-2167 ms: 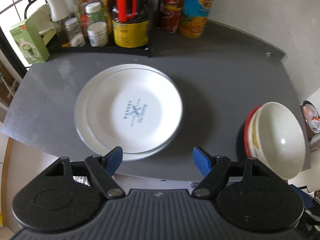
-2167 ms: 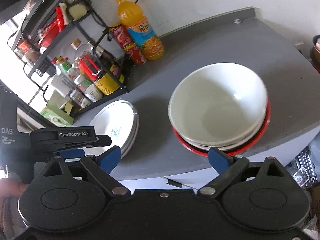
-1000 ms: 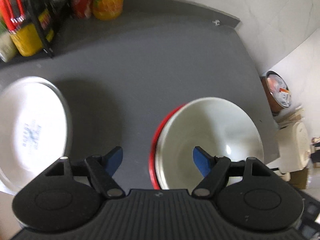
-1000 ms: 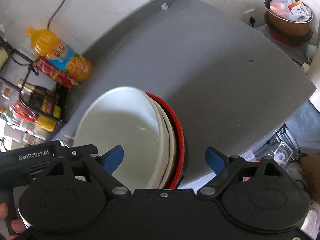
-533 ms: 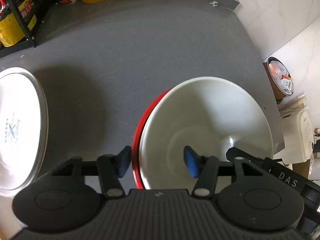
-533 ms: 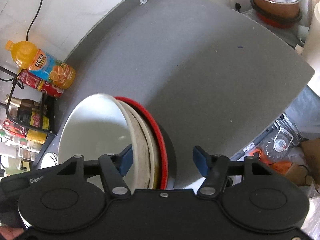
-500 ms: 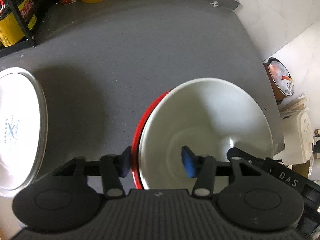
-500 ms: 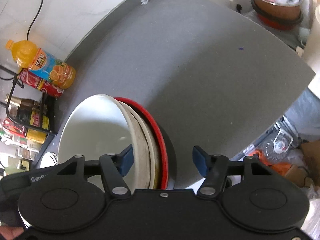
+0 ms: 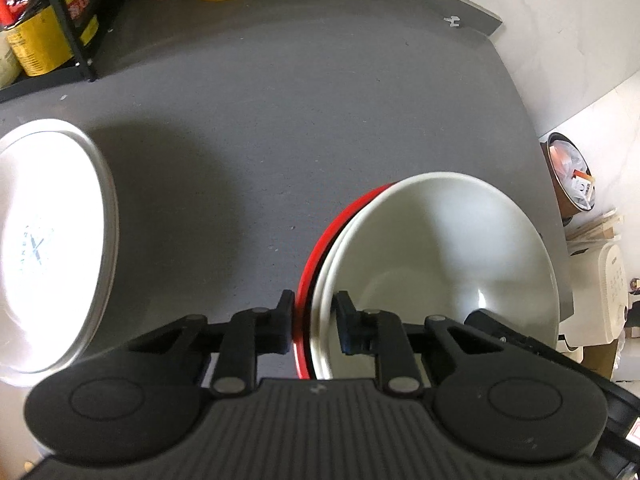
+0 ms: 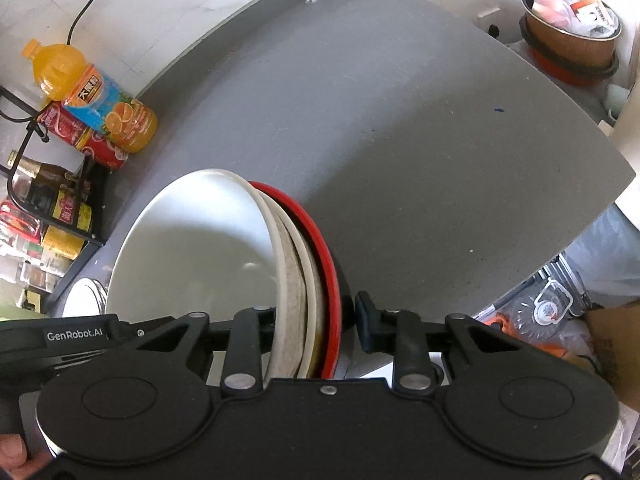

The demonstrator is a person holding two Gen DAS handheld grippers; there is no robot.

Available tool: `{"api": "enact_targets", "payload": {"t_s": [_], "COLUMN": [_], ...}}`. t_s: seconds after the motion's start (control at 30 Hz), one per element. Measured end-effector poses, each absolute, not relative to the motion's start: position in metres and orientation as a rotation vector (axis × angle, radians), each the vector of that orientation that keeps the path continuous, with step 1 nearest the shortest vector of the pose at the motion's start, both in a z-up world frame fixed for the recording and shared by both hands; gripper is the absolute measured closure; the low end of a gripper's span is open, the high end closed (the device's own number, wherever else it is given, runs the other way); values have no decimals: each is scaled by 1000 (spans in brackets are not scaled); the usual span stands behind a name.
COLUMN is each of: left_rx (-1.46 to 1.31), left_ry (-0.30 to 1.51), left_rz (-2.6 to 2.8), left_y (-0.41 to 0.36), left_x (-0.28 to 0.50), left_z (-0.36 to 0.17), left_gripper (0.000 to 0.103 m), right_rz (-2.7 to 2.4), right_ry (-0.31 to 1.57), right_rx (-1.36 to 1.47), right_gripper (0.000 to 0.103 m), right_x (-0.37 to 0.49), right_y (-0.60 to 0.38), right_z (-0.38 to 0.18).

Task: Organize plates and bowls
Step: 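Lift the bowl stack with both grippers and carry it over the plate stack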

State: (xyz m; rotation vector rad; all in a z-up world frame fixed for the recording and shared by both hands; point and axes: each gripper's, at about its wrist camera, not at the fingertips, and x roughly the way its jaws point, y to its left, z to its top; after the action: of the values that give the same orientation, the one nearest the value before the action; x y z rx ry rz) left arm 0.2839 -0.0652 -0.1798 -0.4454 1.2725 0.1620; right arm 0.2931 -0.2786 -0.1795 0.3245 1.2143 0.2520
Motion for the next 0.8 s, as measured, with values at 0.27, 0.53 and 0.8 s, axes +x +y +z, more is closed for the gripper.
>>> {"api": "enact_targets", "payload": {"t_s": [0.27, 0.53, 0.8], "left_rx": [-458, -473, -512], "left_ry": [1236, 1175, 1114], "left_rz": [162, 185, 235], "left_y": [-62, -48, -34], "left_x": [269, 238, 190], "left_z": [-167, -140, -111], "left_gripper": [84, 84, 84], "right_rz": [280, 333, 401], "right_ry": [1174, 1129, 1102], "right_rx": [348, 324, 309], "right_gripper": [75, 75, 75], "right_x": [278, 248, 218], "right_y": [-276, -258, -241], "right_z": [-166, -138, -111]}}
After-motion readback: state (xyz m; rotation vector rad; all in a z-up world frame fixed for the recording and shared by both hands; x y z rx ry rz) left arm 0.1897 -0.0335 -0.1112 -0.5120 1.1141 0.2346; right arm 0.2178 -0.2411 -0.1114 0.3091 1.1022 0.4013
